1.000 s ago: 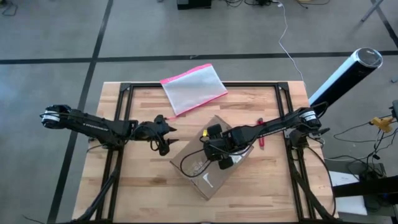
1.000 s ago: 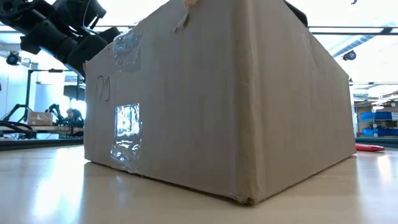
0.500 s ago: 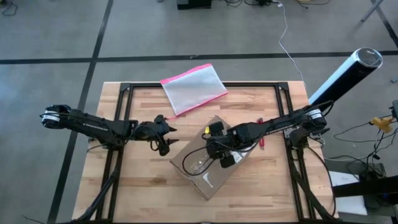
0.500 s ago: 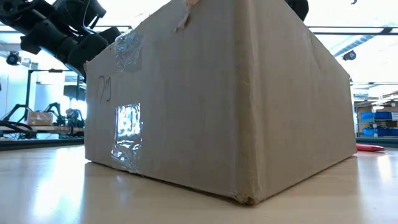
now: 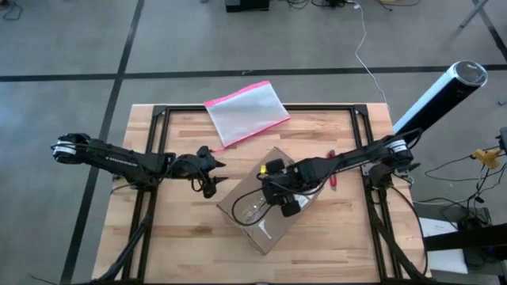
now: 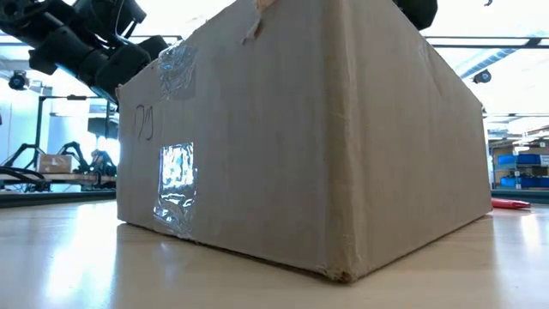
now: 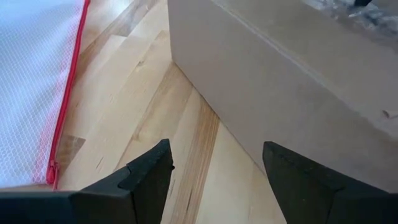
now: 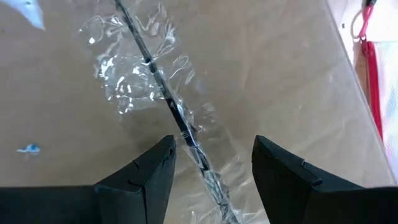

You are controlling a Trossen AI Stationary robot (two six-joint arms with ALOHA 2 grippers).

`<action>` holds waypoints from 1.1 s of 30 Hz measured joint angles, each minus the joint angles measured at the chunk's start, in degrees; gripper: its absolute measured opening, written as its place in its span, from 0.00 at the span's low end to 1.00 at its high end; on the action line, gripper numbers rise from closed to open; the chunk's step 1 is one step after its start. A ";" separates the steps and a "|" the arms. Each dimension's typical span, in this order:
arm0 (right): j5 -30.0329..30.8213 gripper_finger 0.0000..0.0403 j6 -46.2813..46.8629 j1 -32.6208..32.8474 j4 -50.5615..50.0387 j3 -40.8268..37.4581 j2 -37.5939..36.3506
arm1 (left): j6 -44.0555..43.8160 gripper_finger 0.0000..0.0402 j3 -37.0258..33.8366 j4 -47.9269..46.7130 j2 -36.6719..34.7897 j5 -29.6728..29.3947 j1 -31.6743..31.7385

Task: Unpack boxes
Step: Open the cardboard box using the box cutter

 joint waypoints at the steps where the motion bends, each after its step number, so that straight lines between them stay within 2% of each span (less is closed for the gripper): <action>1: 0.52 0.46 -0.40 0.00 0.38 -0.11 0.49 | 0.01 0.59 0.00 0.00 0.00 0.01 0.00; 10: 4.49 0.46 -3.26 -0.02 4.68 -0.26 5.14 | 0.02 0.56 0.02 1.05 0.00 1.21 0.00; 19: 7.28 0.46 -3.61 0.00 7.61 -0.68 6.49 | 0.17 0.58 0.04 1.09 0.02 1.19 -0.02; 27: 7.58 0.46 -4.04 -0.02 7.92 -0.61 9.21 | 0.27 0.55 0.04 1.40 0.04 2.23 -0.02; 33: 7.57 0.46 -3.17 -0.17 9.55 -0.68 9.34 | 0.26 0.57 0.04 1.52 0.04 3.09 -0.02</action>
